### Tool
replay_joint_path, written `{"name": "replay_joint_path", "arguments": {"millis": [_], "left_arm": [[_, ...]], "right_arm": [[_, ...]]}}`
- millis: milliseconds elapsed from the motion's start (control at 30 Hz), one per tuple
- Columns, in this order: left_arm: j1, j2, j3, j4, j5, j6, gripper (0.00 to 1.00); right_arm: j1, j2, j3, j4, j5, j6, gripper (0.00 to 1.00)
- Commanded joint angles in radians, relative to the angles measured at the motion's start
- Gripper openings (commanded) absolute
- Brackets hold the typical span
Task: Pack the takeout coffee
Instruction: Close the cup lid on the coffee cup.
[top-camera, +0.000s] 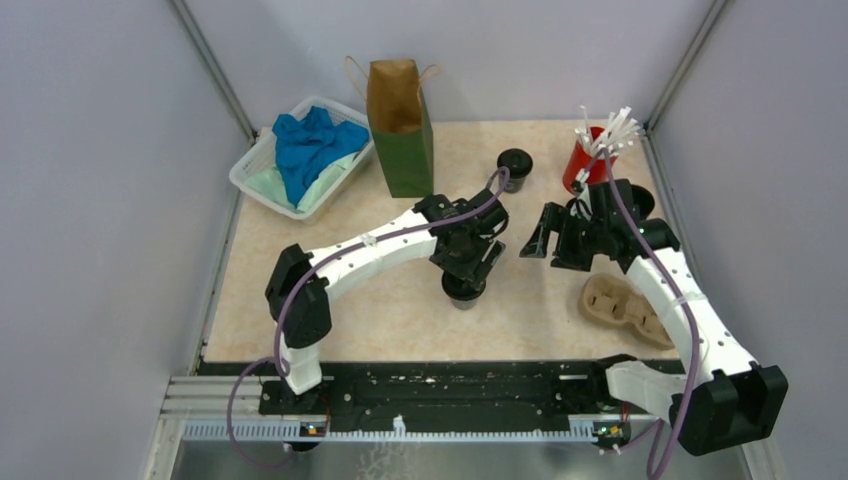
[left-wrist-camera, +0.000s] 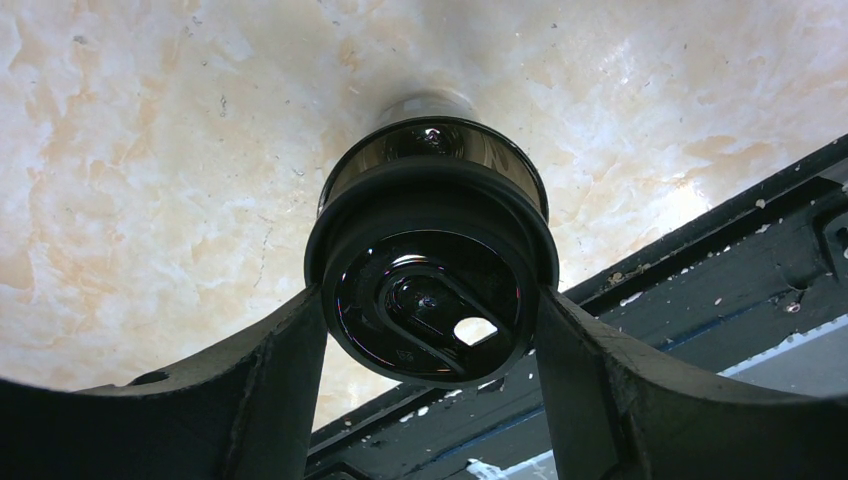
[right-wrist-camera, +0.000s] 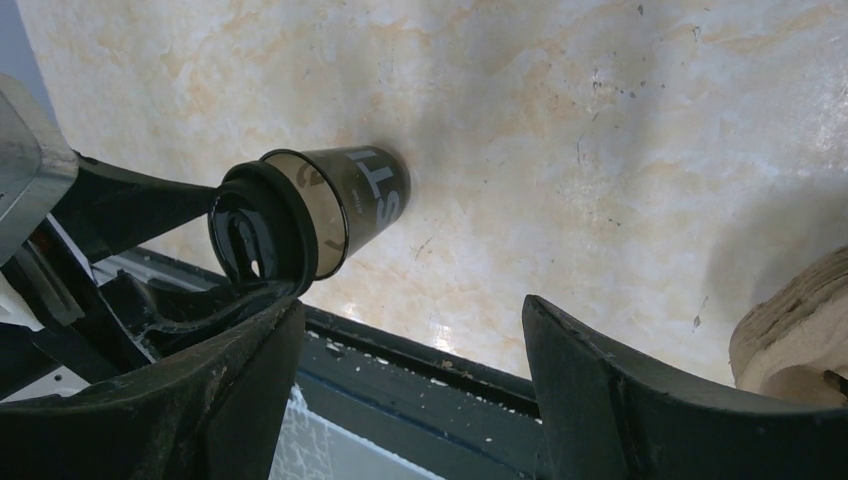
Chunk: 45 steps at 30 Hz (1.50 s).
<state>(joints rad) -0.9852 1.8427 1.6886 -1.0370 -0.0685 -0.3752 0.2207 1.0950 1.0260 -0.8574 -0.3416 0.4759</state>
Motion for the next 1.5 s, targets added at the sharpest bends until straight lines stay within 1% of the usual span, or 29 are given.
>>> {"name": "replay_joint_path", "arguments": {"millis": [0, 167, 1000, 1200, 1367, 1467], "left_arm": [[-0.02, 0.022, 0.057, 0.025, 0.002, 0.019, 0.7], [-0.026, 0.04, 0.075, 0.016, -0.019, 0.025, 0.7], [-0.027, 0.078, 0.066, -0.007, -0.084, 0.029, 0.71], [-0.027, 0.08, 0.062, -0.007, -0.082, 0.033, 0.77], [-0.027, 0.051, 0.089, -0.027, -0.081, 0.021, 0.91], [-0.027, 0.032, 0.146, -0.072, -0.076, 0.007, 0.97]], "right_arm": [[0.004, -0.029, -0.007, 0.015, -0.011, 0.011, 0.8], [0.003, -0.03, -0.01, 0.02, -0.013, 0.01, 0.8], [0.003, -0.029, -0.035, 0.043, -0.031, 0.018, 0.8], [0.003, -0.03, -0.041, 0.043, -0.031, 0.02, 0.8], [0.003, -0.03, -0.06, 0.05, -0.051, 0.008, 0.8], [0.003, -0.014, -0.09, 0.099, -0.139, -0.005, 0.81]]}}
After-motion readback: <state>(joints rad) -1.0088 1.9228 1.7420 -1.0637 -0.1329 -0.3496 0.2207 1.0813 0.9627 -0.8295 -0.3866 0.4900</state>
